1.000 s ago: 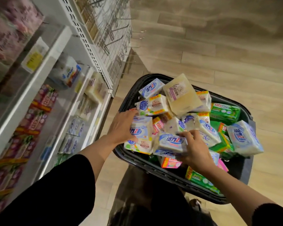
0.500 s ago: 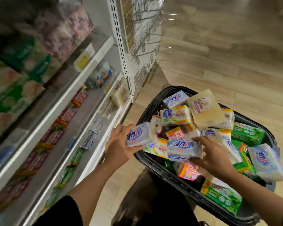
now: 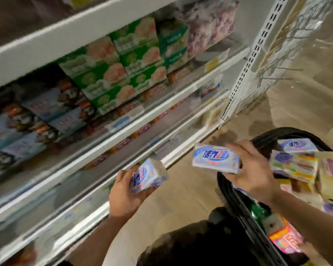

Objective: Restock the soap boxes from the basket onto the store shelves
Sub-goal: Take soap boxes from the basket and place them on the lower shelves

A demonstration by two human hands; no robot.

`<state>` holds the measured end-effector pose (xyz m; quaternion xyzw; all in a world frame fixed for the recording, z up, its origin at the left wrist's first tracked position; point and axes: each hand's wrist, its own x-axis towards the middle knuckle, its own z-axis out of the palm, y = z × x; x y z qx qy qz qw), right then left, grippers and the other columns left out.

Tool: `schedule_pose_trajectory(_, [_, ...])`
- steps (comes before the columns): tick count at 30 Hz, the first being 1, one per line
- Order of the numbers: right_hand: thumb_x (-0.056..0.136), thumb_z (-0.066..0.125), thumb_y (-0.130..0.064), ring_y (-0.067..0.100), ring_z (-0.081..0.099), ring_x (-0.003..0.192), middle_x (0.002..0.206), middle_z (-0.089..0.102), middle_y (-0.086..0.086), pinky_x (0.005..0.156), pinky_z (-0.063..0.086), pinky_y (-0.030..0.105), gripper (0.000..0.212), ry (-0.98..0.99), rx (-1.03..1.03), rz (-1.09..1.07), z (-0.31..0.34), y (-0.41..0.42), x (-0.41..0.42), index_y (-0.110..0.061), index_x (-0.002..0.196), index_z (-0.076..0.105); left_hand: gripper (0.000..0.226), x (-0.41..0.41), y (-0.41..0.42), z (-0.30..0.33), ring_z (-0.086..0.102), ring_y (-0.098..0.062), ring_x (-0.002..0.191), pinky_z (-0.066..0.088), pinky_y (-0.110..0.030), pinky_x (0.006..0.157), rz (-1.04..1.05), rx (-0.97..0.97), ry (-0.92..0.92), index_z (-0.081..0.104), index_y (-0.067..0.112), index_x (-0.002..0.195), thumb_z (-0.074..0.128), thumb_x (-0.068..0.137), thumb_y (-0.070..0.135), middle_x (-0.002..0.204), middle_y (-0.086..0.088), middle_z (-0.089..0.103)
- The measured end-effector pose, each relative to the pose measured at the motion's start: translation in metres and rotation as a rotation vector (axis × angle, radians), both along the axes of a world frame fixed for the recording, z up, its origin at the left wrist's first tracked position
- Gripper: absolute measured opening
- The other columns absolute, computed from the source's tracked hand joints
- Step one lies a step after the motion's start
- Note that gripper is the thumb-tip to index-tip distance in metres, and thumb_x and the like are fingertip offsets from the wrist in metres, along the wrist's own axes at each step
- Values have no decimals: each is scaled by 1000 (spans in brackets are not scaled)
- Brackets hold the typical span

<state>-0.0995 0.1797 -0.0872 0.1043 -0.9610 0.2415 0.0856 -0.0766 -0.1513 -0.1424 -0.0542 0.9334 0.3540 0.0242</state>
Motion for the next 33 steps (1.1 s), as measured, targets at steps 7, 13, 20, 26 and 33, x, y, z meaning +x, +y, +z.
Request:
schedule_pose_trajectory(7, [62,78,-14,29,59,80,98,44,1,60,50,38,44,-262,-96,143,-106,-100,-41,-14,94,49,63,24,-49,-63,60,-14,74,42,-27,57,190,-17,-33,62,27,104,71,54,65,86,14,64])
schedule_pose_trajectory(13, [65,74,-3,36,58,86,103,49,11,67,44,35,46,-250,-38,183,-226,-141,-65,-8,102,47,66,26,-63,-180,62,-16,86,50,-32,67,244,-49,-46,60,32,115,80,57,57,98,11,65])
schedule_pose_trajectory(20, [74,73,-8,36,50,122,127,53,22,94,46,41,52,-71,253,220,-329,-159,-102,-1,121,51,69,-6,-71,-287,59,-29,100,52,-39,72,268,-181,124,62,22,121,90,59,33,103,-2,63])
schedule_pose_trajectory(26, [69,71,1,39,56,113,123,52,21,92,43,41,53,-1,270,257,-386,-153,-130,1,120,53,71,-27,-79,-337,55,-23,109,48,-36,75,267,-268,160,56,30,130,82,66,48,115,3,62])
schedule_pose_trajectory(33, [60,87,-8,23,49,84,96,40,4,63,28,24,58,-136,39,253,-380,-166,-152,-2,108,54,72,-37,-86,-335,58,-18,108,45,-30,75,305,-270,27,47,30,133,76,72,57,121,7,62])
